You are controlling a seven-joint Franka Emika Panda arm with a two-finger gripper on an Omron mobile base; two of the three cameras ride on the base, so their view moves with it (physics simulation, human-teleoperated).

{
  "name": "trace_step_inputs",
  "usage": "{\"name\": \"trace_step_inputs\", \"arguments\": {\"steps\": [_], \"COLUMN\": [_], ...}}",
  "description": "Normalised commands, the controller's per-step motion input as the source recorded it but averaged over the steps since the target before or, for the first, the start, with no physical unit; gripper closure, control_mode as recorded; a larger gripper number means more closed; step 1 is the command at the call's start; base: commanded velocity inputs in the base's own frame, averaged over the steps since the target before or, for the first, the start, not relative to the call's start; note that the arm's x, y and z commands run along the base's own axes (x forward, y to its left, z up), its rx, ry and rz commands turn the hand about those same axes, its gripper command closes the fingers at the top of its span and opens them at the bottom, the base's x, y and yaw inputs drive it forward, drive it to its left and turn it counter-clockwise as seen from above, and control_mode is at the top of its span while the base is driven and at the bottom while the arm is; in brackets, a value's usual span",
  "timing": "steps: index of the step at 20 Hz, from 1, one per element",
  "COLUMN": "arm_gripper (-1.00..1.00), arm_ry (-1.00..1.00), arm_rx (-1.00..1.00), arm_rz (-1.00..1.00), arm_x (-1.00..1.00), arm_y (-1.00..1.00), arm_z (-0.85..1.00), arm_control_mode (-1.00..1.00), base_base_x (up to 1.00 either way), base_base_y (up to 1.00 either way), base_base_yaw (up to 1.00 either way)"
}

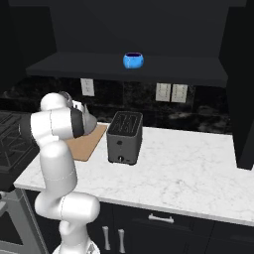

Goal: Pick the kettle from the counter and place it on the tray. Then pick the mug from the cabinet and place it on the tray. Then close the cabinet doors.

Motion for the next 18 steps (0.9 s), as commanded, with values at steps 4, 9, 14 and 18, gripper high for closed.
{"name": "trace_step_inputs", "arguments": {"steps": [4, 9, 14, 18], "arm_gripper": [1.00, 1.00, 1.00, 1.00], "arm_ry": [0.03, 0.01, 0.01, 0.08], "arm_rx": [0.00, 0.00, 0.00, 0.00], "arm_rz": [0.08, 0.06, 0.05, 0.01], "arm_x": [0.00, -0.02, -0.02, 0.00], "arm_y": [0.00, -0.02, -0.05, -0.11], "arm_z": [0.00, 0.06, 0.12, 0.07], "arm_control_mode": [-1.00, -1.00, -1.00, -1.00], "base_base_x": [0.00, 0.00, 0.00, 0.00], "base_base_y": [0.00, 0.00, 0.00, 0.00], "base_base_yaw": [0.00, 0.00, 0.00, 0.00]}}
